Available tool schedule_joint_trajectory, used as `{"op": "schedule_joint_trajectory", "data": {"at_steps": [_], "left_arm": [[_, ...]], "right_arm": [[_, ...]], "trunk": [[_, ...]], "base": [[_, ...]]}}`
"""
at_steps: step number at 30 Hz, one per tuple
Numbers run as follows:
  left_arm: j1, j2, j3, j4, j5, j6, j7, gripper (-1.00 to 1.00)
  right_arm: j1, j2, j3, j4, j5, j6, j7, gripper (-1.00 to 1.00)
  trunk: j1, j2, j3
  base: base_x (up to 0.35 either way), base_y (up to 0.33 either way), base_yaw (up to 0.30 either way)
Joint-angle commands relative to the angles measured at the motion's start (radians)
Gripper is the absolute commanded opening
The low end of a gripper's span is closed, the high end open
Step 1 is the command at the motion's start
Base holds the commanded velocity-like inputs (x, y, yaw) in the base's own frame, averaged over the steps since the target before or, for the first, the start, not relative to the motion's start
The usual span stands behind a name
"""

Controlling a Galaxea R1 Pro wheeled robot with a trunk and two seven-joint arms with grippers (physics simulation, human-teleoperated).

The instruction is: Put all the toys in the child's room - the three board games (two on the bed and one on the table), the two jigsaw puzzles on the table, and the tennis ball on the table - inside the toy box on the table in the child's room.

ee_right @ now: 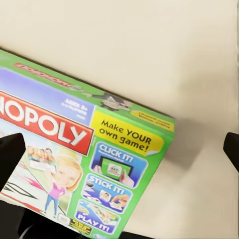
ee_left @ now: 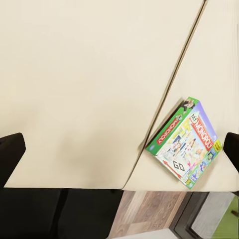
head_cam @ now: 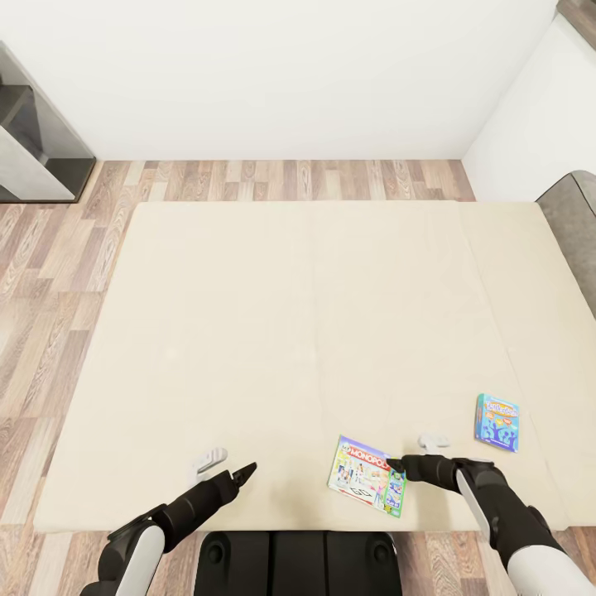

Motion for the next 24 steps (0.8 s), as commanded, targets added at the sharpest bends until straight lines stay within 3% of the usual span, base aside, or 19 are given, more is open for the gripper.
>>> {"op": "schedule_joint_trajectory", "data": {"at_steps": [1,24], "left_arm": [[0.0,-0.001,0.001,-0.002,0.002,0.006,-0.008,1.0],[0.01,-0.001,0.001,-0.017,0.001,0.006,-0.07,1.0]], "right_arm": [[-0.006,0.0,-0.003,0.011,0.001,0.005,0.0,1.0],[-0.035,0.004,-0.002,0.074,0.004,-0.005,-0.017,1.0]], "trunk": [[0.001,-0.002,-0.001],[0.001,-0.002,-0.001]], "base": [[0.0,0.0,0.0],[0.0,0.0,0.0]]}}
